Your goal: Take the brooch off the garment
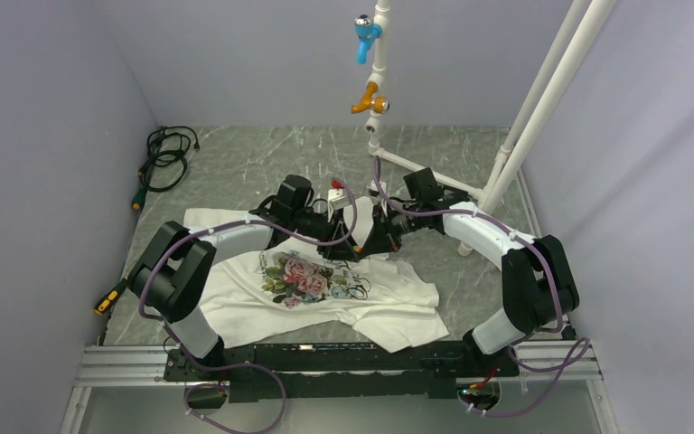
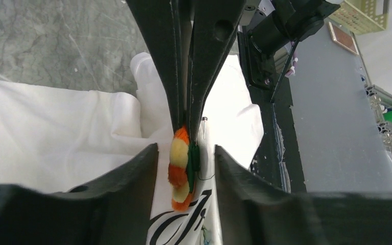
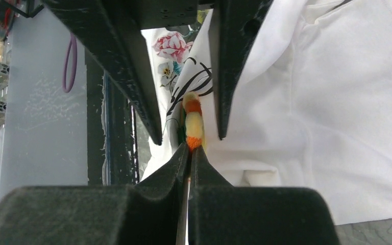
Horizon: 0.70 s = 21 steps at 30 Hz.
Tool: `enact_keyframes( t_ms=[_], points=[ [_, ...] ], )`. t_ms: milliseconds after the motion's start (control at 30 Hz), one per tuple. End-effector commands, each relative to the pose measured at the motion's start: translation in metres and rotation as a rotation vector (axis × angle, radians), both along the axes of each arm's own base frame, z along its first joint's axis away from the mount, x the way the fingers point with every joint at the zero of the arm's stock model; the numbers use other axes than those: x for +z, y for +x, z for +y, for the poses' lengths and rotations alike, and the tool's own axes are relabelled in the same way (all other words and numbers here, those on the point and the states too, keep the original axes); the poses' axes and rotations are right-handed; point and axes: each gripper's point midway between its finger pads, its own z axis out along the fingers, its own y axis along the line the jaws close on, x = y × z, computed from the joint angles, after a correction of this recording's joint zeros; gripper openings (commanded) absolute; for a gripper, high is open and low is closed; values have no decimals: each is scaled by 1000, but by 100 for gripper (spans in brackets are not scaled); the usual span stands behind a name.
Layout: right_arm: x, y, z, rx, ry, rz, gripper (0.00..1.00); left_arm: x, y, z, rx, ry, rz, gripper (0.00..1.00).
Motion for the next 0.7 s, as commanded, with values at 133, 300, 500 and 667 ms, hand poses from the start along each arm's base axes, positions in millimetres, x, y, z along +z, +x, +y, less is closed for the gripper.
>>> enact_keyframes(
  t_ms=[133,300,500,667],
  points=[
    [2,11,5,-58,2,55,0,15,8,-2,6,-36,-136,62],
    [0,15,3,-100,8,119,0,11,12,-8,58,-10,-202,63],
    [1,16,2,-105,16,124,0,7,9,-12,52,-4,-191,57],
    [2,15,2,-105,22,127,0,8,13,-15,71,-2,-173,41]
  ],
)
